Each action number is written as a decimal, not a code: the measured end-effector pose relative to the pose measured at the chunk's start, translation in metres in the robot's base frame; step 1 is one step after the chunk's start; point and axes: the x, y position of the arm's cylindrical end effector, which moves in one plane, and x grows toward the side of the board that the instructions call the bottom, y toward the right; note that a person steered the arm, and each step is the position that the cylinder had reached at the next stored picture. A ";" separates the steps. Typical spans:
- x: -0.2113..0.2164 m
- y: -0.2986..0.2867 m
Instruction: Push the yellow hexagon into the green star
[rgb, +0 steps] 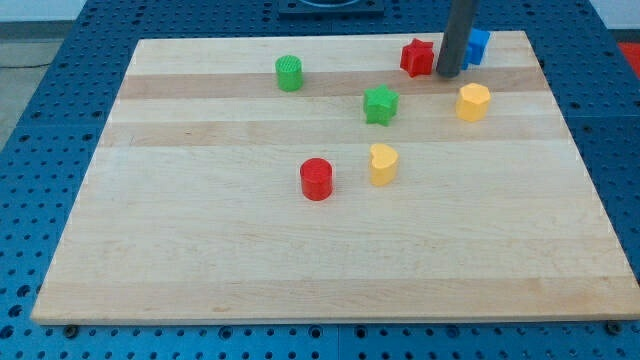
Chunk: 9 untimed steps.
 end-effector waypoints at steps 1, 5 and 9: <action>0.000 -0.005; 0.008 0.020; 0.076 0.041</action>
